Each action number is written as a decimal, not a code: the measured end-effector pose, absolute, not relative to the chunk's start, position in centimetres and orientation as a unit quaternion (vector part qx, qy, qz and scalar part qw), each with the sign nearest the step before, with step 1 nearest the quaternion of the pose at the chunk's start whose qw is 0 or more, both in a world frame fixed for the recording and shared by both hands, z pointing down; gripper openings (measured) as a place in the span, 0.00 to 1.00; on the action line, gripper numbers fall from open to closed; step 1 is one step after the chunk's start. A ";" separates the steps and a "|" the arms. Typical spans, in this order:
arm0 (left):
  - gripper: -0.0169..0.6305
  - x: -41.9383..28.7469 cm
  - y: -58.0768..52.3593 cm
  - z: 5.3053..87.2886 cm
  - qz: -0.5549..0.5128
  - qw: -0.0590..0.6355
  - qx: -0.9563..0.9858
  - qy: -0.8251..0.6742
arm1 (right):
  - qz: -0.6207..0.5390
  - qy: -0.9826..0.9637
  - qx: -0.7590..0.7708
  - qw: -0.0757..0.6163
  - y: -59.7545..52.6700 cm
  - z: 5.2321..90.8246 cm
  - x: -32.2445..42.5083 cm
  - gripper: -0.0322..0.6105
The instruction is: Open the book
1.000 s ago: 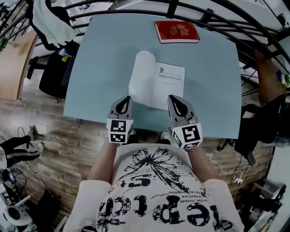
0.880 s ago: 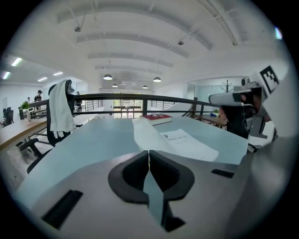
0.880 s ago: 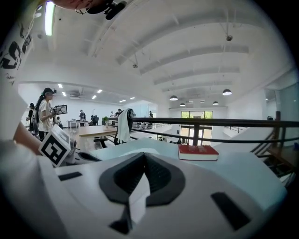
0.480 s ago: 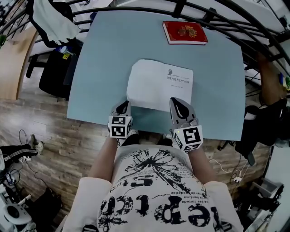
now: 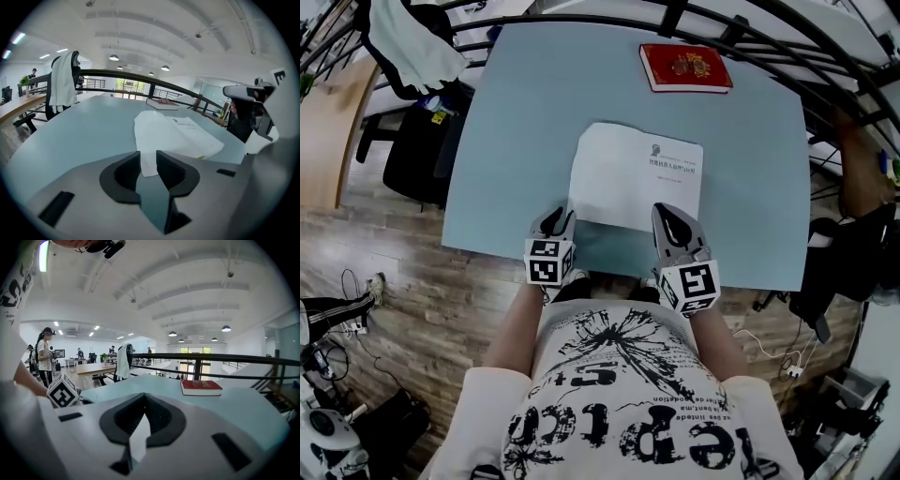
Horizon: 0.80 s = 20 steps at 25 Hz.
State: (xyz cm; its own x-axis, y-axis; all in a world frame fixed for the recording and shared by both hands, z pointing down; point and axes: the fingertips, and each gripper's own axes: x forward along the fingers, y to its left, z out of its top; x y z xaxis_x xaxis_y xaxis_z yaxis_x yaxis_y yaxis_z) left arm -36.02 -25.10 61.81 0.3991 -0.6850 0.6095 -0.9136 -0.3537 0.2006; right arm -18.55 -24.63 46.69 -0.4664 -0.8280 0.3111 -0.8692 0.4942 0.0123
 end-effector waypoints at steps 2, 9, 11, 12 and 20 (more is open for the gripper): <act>0.19 -36.0 -25.3 60.5 0.198 0.253 0.800 -0.507 | 0.071 -0.853 0.499 0.135 -24.6 46.3 -18.3 0.07; 0.15 -33.1 -26.2 53.8 0.135 0.186 0.837 -0.497 | 0.050 -0.856 0.499 0.127 -24.3 44.5 -16.7 0.07; 0.12 -31.8 -26.4 51.3 0.116 0.166 0.847 -0.491 | 0.044 -0.857 0.500 0.119 -24.1 43.7 -15.9 0.07; 0.10 -31.0 -26.4 50.0 0.106 0.156 0.852 -0.488 | 0.041 -0.856 0.502 0.114 -24.0 43.2 -15.4 0.07; 0.06 -24.4 -25.6 40.4 0.040 0.072 0.891 -0.446 | 0.022 -0.851 0.520 0.072 -23.6 39.2 -11.0 0.07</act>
State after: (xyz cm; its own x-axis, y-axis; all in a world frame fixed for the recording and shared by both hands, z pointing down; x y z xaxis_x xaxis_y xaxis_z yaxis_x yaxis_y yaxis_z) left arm -24.38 -25.60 40.38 0.5990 -0.7892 0.1355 -0.8008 -0.5917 0.0935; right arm -10.99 -23.55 39.24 -0.4490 -0.8817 0.1451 -0.8879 0.4584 0.0379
